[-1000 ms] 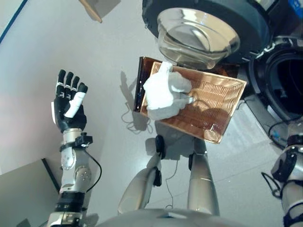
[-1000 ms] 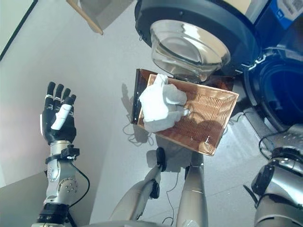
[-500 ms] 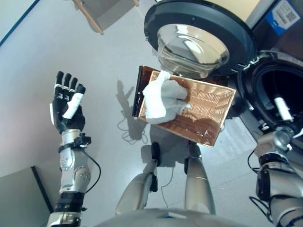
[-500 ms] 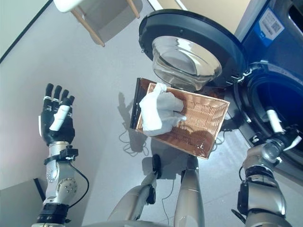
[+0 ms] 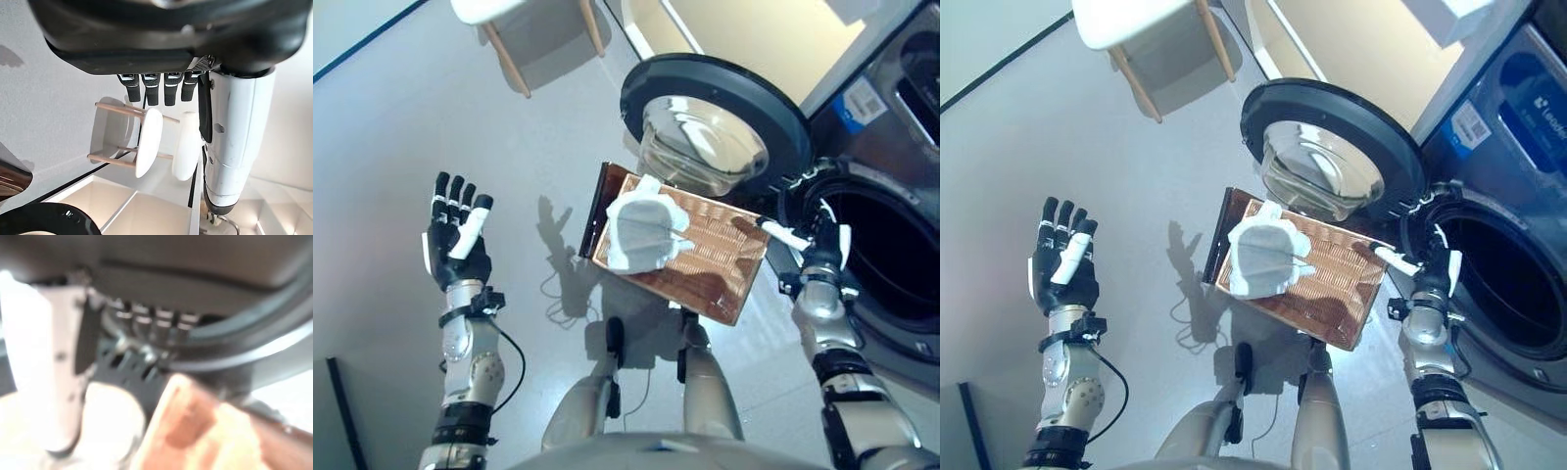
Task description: Pick up the clothes and place them into the washing machine
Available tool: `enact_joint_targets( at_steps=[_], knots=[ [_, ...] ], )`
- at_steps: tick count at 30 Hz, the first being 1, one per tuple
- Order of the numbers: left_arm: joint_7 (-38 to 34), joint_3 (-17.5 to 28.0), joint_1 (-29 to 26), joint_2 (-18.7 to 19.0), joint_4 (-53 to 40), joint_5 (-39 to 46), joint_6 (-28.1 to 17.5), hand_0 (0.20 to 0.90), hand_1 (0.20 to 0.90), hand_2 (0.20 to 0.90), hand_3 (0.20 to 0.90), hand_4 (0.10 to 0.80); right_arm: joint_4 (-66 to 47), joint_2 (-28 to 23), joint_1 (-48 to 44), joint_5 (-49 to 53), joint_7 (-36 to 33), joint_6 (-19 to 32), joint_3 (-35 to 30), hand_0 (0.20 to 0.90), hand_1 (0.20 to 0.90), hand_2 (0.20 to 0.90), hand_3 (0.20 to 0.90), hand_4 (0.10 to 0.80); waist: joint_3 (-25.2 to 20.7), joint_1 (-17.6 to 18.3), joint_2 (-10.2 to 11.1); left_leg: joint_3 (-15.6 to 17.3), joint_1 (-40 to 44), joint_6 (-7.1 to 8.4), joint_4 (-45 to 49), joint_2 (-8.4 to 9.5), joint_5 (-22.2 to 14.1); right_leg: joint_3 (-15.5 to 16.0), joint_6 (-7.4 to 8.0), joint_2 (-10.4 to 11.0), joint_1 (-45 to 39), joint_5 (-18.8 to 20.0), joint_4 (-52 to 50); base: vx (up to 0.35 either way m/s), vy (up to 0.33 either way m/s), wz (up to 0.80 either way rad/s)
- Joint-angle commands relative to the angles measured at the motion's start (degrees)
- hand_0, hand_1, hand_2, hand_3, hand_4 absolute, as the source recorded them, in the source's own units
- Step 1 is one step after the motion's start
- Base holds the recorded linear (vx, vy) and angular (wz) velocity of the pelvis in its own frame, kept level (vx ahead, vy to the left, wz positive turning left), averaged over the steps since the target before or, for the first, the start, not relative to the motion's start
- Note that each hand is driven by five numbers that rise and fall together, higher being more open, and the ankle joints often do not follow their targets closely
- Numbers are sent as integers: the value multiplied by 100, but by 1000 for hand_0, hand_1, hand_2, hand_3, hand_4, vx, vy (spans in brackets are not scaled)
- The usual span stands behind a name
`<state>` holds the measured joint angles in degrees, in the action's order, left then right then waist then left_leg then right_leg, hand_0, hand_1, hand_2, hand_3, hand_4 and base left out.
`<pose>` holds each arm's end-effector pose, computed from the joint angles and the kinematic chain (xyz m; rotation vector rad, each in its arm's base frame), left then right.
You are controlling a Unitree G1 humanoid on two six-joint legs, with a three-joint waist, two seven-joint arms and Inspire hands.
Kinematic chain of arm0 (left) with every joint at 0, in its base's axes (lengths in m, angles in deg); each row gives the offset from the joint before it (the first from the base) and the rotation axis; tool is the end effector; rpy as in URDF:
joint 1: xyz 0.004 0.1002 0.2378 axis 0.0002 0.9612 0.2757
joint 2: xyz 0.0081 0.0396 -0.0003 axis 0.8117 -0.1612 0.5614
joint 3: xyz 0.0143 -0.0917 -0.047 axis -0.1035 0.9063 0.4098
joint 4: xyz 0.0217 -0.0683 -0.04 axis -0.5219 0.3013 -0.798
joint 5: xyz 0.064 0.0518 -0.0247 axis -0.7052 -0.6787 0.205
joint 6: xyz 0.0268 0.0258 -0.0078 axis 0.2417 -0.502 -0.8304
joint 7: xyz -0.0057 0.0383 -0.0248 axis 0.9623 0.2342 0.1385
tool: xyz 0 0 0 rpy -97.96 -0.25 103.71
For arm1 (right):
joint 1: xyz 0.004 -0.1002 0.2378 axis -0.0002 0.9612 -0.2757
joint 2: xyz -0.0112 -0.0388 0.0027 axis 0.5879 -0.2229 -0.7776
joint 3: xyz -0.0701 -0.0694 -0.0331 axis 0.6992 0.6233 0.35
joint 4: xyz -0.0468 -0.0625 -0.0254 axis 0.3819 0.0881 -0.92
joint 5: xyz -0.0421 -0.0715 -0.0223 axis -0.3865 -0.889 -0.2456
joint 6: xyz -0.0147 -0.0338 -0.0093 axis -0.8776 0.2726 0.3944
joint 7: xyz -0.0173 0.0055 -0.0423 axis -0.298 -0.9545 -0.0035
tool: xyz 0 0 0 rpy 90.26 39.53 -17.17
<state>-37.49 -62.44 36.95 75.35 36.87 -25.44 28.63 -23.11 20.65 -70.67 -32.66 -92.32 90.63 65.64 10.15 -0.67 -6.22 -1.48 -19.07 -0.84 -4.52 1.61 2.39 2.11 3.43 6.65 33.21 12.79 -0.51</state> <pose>0.1767 0.2177 0.0354 -0.4984 -0.2800 0.3441 0.2259 -0.2666 0.0254 -0.1999 0.0972 -0.5176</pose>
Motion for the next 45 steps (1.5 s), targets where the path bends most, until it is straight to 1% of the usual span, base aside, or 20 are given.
enact_joint_targets(
  at_steps=[1, 5, 8, 9, 10, 15, 16, 17, 19, 20, 25, 28, 31, 33, 34, 37, 45],
  knots=[
    [-20, 518, -131, 215, -284, -322, -493, 900, 900, 900, 900, 800, -657, -10, 118, -243, 106, 323, 292, 900, 900, 900, 900, 800, -281, -52, 52, -103, 33, 438, -48, 10, -41, 252, 218, 3, -363, -640, -309, -2, -18, 7],
    [-35, 545, -109, 211, -301, -347, -472, 900, 900, 900, 900, 800, -817, 123, 182, -561, 296, 207, 741, 900, 900, 900, 900, 800, -284, -92, 89, -140, 39, 445, -48, 2, -14, 281, 210, -1, -406, -646, -282, -17, -9, 5],
    [-18, 516, -107, 221, -337, -359, -458, 900, 900, 900, 900, 800, -523, 237, 22, -853, 337, 66, 1112, 900, 900, 900, 900, 800, -279, -137, 97, -162, -5, 453, -48, -1, 16, 312, 210, 7, -397, -616, -247, -38, -6, 7],
    [-18, 522, -106, 222, -339, -360, -456, 900, 900, 900, 900, 800, -513, 242, 11, -856, 333, 70, 1119, 900, 900, 900, 900, 800, -282, -130, 98, -164, -10, 454, -48, 0, 17, 314, 210, 7, -392, -615, -245, -55, -3, 8],
    [-14, 523, -95, 222, -417, -353, -454, 900, 900, 900, 900, 800, -315, 345, -135, -956, 328, 28, 1305, 900, 900, 900, 900, 800, -260, -181, 84, -178, -36, 461, -48, -7, 16, 332, 204, -3, -375, -632, -257, -53, 2, 8],
    [49, 414, -61, 247, -584, -241, -437, 900, 900, 900, 900, 800, 403, 694, -616, -699, 345, -53, 1603, 900, 900, 900, 900, 800, -247, -304, 81, -263, -192, 487, -48, -4, 91, 416, 194, 18, -286, -576, -203, -46, -11, 12],
    [48, 416, -61, 248, -585, -241, -436, 900, 900, 900, 900, 800, 410, 695, -622, -698, 345, -50, 1605, 900, 900, 900, 900, 800, -245, -302, 81, -265, -191, 487, -48, -4, 91, 417, 194, 18, -287, -576, -203, -46, -19, 20],
    [47, 387, -39, 286, -673, -224, -439, 900, 900, 900, 900, 800, 809, 789, -900, -607, 250, -93, 1617, 900, 900, 900, 900, 800, -228, -366, 74, -314, -252, 500, -48, 2, 124, 464, 189, 34, -272, -561, -187, -42, -16, 21],
    [50, 374, -29, 316, -712, -216, -443, 900, 900, 900, 900, 800, 1018, 810, -1058, -584, 193, -109, 1640, 900, 900, 900, 900, 800, -220, -399, 67, -337, -292, 513, -48, 4, 146, 489, 190, 47, -261, -550, -171, -36, -20, 24],
    [56, 340, -2, 359, -783, -208, -443, 900, 900, 900, 900, 800, 1277, 836, -1289, -457, 121, -127, 1602, 900, 900, 900, 900, 800, -208, -459, 57, -389, -334, 527, -48, 16, 171, 537, 190, 66, -263, -546, -166, -15, -21, 26],
    [48, 288, 48, 451, -964, -232, -448, 900, 900, 900, 900, 800, 1825, 816, -1657, -238, -10, -170, 1487, 900, 900, 900, 900, 800, -197, -572, 58, -579, -444, 540, -48, 62, 209, 714, 209, 139, -294, -543, -156, 6, -30, 29],
    [54, 291, 50, 503, -1034, -204, -461, 900, 900, 900, 900, 800, 2009, 757, -1783, -241, -76, -218, 1461, 900, 900, 900, 900, 800, -189, -643, 71, -683, -506, 540, -48, 103, 226, 795, 218, 170, -313, -533, -151, 18, -14, 26],
    [72, 263, 55, 544, -1148, -200, -471, 900, 900, 900, 900, 800, 2214, 746, -1887, -154, -144, -229, 1371, 900, 900, 900, 900, 800, -174, -723, 74, -804, -581, 532, -48, 144, 246, 942, 235, 242, -335, -542, -147, 18, -9, 24],
    [75, 247, 33, 559, -1156, -190, -478, 900, 900, 900, 900, 800, 2256, 756, -1901, -108, -142, -219, 1350, 900, 900, 900, 900, 800, -170, -737, 71, -843, -596, 527, -48, 159, 246, 975, 241, 255, -344, -544, -143, 24, -12, 23],
    [64, 189, 5, 581, -1191, -191, -472, 900, 900, 900, 900, 800, 2352, 783, -1949, -35, -157, -220, 1319, 900, 900, 900, 900, 800, -171, -787, 64, -912, -627, 523, -48, 187, 263, 1046, 255, 296, -375, -543, -129, 46, -5, 36],
    [62, 111, -72, 623, -1204, -200, -474, 900, 900, 900, 900, 800, 2511, 840, -2040, -26, -176, -243, 1334, 900, 900, 900, 900, 800, -176, -848, 54, -1010, -660, 507, -48, 226, 278, 1124, 269, 348, -424, -536, -114, 34, 7, 26],
    [-11, 111, -86, 718, -1350, -202, -493, 900, 900, 900, 900, 800, 2746, 1056, -2259, -100, -241, -323, 1464, 900, 900, 900, 900, 800, -160, -999, 51, -1144, -797, 469, -48, 294, 305, 1246, 289, 416, -371, -532, -125, -4, 15, 8]
  ],
)
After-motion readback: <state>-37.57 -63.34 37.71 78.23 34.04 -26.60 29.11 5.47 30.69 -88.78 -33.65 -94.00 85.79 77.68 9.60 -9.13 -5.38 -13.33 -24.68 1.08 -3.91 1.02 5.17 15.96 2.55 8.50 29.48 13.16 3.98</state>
